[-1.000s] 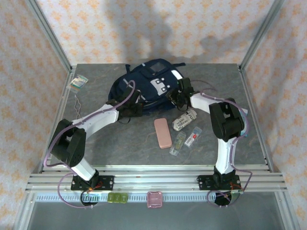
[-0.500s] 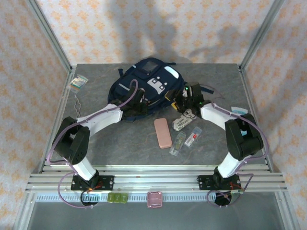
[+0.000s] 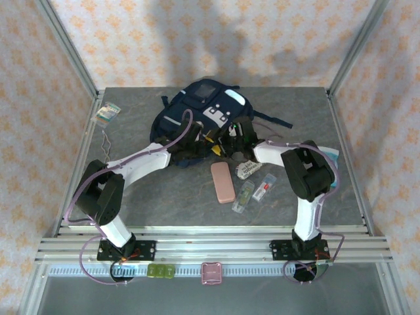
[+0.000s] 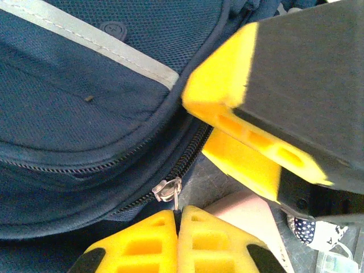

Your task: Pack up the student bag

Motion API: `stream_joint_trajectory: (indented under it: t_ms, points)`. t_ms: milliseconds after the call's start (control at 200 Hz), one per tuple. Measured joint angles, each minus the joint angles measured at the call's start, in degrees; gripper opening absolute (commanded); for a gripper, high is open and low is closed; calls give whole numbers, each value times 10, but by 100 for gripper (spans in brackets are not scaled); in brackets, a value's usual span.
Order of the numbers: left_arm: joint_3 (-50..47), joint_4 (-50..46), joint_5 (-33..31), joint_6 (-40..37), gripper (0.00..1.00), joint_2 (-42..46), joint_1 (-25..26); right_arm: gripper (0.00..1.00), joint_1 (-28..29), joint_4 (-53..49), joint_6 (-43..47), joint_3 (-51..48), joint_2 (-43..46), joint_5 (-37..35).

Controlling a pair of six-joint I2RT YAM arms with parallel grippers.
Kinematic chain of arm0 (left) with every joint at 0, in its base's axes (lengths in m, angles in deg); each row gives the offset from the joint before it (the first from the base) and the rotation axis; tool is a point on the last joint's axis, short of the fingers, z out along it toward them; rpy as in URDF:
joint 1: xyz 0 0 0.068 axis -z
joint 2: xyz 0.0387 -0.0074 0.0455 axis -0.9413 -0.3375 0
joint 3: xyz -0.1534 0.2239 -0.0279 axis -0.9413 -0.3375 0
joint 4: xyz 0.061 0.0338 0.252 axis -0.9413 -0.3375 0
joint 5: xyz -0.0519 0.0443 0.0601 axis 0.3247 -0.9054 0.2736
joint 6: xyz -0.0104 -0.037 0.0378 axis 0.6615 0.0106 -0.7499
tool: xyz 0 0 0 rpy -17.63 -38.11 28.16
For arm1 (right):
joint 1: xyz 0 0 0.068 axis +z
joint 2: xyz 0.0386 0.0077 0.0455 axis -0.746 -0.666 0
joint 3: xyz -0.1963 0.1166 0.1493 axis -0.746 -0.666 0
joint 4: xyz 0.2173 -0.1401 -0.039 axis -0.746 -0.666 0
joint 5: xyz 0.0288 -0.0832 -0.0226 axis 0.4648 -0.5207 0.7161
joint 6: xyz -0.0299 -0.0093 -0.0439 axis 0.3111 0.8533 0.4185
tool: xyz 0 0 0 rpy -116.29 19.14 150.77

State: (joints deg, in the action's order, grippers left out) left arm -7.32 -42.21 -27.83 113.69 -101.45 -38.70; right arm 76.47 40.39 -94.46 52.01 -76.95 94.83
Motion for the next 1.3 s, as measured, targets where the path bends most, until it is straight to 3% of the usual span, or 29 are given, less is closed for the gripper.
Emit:
stream_joint_trajectory:
  t_ms: [70,230,400,561,621,791,931,1011,1256,1301]
  points:
    - [-3,3,-5,0,0,0,-1,17,1,12,-11,11,-16,1]
    - [-11,3,-31,0,0,0,0,0,2,30,-38,14,-28,3]
    - [-15,-6,-83,-14,0,5,0,0,-1,56,-44,-5,-25,5]
    - [-46,7,-92,-35,0,29,-14,0,-7,73,-39,-33,-6,17]
    - [-57,8,-112,-42,0,44,-31,0,-11,72,-34,-36,-2,18]
    - [-82,-21,-207,-59,0,73,-146,0,-56,50,-16,-50,9,25]
    - [-82,-33,-211,-61,0,73,-150,0,-61,44,-6,-51,9,32]
    - [-82,-33,-184,-59,19,75,-137,0,-62,44,-2,-51,9,34]
    - [-81,9,-96,-52,42,104,-47,0,-62,61,-12,-46,9,60]
    - [-81,24,-82,-50,42,104,-39,0,-62,68,-19,-43,9,66]
